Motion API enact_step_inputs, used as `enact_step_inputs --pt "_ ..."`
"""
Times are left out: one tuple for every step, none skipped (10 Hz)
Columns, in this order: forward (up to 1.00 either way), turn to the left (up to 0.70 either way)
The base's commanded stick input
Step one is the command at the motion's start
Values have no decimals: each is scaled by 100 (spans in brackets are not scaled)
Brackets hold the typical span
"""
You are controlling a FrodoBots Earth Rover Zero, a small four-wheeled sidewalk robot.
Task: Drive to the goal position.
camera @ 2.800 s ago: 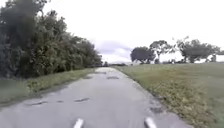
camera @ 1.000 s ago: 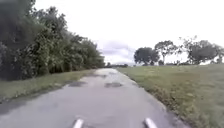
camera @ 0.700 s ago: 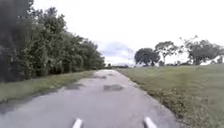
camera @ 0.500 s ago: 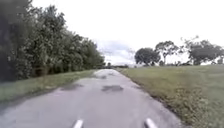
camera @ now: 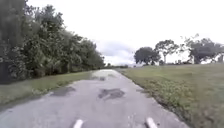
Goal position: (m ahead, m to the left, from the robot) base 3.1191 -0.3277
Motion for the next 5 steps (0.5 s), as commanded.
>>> enact_step_inputs --pt "85 0" --pt "85 0" --pt "85 0" --pt "85 0" --pt "85 0"
